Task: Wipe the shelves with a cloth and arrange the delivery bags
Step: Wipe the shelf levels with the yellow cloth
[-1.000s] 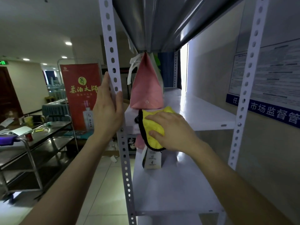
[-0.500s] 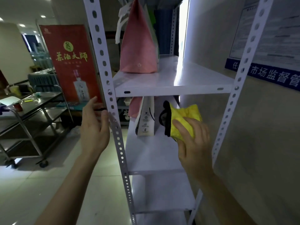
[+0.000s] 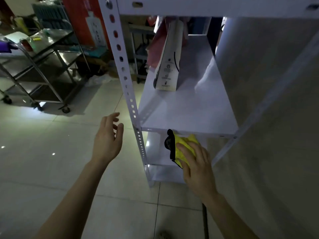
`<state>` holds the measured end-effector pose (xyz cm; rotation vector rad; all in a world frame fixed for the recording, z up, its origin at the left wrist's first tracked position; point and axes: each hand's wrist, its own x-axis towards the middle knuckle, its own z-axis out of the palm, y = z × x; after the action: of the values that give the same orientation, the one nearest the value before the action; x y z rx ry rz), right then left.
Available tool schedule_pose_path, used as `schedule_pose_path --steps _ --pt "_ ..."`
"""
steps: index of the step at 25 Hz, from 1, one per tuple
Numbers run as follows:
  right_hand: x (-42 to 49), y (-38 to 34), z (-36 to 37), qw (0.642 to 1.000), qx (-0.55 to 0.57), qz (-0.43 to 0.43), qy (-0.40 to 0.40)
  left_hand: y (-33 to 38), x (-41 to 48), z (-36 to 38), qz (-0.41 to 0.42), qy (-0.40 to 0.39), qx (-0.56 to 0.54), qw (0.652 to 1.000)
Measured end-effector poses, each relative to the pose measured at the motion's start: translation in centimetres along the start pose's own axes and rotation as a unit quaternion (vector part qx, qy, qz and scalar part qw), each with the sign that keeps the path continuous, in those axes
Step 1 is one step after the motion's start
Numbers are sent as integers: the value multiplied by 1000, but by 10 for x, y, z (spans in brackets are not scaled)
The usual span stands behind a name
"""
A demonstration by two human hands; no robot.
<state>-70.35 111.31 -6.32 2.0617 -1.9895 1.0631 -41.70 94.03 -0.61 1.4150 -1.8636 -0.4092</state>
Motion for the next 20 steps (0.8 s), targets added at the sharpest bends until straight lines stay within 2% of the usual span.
schedule_pose_path --steps 3,8,14,17,20 --pt "-27 14 36 998 13 4 -54 -23 -34 24 -28 -53 7 998" --pt "-67 39 100 979 -8 51 -198 -56 -85 64 -71 -138 30 987" --pt "-20 59 172 960 -83 69 -258 -84 -108 85 -115 -171 49 977" --pt "7 70 212 933 -125 118 -316 -98 -120 83 -118 -187 62 973" --pt "5 84 241 883 -147 134 -425 -120 -132 74 -128 -198 84 968"
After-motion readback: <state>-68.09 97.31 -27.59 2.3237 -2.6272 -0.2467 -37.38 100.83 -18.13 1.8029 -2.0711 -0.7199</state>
